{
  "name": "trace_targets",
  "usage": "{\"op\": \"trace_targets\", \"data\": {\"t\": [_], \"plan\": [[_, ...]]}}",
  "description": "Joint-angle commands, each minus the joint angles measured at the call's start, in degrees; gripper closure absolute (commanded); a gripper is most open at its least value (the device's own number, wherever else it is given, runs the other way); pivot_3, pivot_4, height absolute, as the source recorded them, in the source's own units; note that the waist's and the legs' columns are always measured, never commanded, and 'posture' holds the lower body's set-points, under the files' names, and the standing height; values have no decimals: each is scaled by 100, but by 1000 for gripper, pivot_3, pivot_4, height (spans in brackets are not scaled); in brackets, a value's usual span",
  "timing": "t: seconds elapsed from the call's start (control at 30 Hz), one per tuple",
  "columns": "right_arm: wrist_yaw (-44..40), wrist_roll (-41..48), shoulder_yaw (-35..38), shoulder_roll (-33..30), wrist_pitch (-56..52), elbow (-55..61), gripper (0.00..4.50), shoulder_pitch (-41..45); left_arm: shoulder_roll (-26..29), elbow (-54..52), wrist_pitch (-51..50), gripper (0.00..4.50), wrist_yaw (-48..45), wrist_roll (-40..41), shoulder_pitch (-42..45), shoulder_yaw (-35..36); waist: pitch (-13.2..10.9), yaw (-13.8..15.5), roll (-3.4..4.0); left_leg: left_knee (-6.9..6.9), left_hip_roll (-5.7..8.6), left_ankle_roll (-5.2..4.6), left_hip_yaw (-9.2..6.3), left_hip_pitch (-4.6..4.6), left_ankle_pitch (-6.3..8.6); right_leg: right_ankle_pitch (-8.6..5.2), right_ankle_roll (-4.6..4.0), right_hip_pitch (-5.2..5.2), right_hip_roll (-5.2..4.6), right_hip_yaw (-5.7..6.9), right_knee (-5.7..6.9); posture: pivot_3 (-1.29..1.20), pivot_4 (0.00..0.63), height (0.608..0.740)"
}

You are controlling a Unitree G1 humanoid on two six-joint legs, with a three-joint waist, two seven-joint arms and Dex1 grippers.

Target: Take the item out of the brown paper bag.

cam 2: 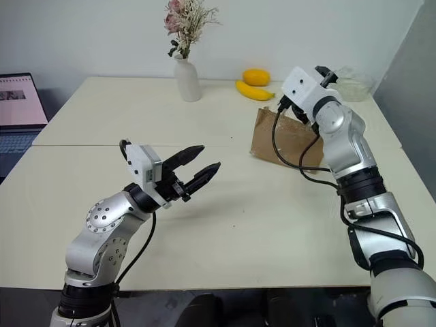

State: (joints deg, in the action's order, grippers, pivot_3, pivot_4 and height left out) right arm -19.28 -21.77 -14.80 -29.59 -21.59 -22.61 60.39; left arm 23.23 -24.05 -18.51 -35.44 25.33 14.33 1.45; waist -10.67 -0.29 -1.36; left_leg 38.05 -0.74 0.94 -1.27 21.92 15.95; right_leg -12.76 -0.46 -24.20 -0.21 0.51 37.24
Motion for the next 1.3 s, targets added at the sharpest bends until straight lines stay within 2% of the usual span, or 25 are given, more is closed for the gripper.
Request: {"op": "trace_targets", "data": {"t": [0.03, 0.13, 0.37, 0.5, 0.9, 1.13, 1.2, 1.3], "plan": [[-10, -70, 75, 38, 115, 33, 184, 327, -27, -122, 115, 1526, 45, -37, 87, -19, 0, 0, 0, 0, 0, 0, 0, 0, 0, 0, 0, 0, 0, 0, 0, 0, 150, 740], [-71, -90, 53, 27, 182, -87, 911, 372, -19, -146, 102, 1515, 41, -36, 48, -13, 0, -2, 0, 0, -1, 0, 0, 0, 0, 1, 0, -1, 0, -1, 0, 0, 150, 740], [-235, -188, -35, -8, 390, -278, 3399, 395, 65, -197, 94, 1515, 18, -61, -32, 39, 0, -1, 0, -1, 0, 0, 1, 0, 0, 2, -1, 0, -1, -2, 0, 0, 150, 740], [-270, -209, -11, 29, 544, -400, 3841, 480, 105, -248, 79, 1515, 37, -58, -71, 79, 0, -1, 0, -1, -1, 0, 0, 0, 0, 2, -2, 0, -2, 0, 0, 0, 150, 740], [-339, -172, 38, 23, 1132, -1027, 4106, 892, 298, -481, 27, 1515, 221, -30, -321, 310, -1, -6, 2, -2, -2, 0, 0, -1, 0, 3, -4, -1, -7, -1, 0, 0, 150, 740], [-674, 101, 295, -62, 857, -590, 4108, 404, 270, -558, 6, 1515, 285, -24, -373, 258, -1, -1, 2, -2, -2, 0, -2, 0, 0, 3, -4, 0, -19, 2, -3, 0, 150, 740], [-735, 222, 434, -70, 628, -431, 3394, 254, 269, -540, 8, 1515, 275, -24, -361, 247, -1, 1, 2, -2, -2, 0, -2, 0, 0, 3, -4, 2, -20, 2, -3, 0, 150, 740], [-871, 291, 530, -151, 322, -60, 2820, 9, 277, -510, 5, 1515, 246, -19, -331, 231, -1, 3, 2, -1, -1, 0, -1, -1, 0, 3, -4, 2, -21, 1, -1, 0, 150, 740]]}}
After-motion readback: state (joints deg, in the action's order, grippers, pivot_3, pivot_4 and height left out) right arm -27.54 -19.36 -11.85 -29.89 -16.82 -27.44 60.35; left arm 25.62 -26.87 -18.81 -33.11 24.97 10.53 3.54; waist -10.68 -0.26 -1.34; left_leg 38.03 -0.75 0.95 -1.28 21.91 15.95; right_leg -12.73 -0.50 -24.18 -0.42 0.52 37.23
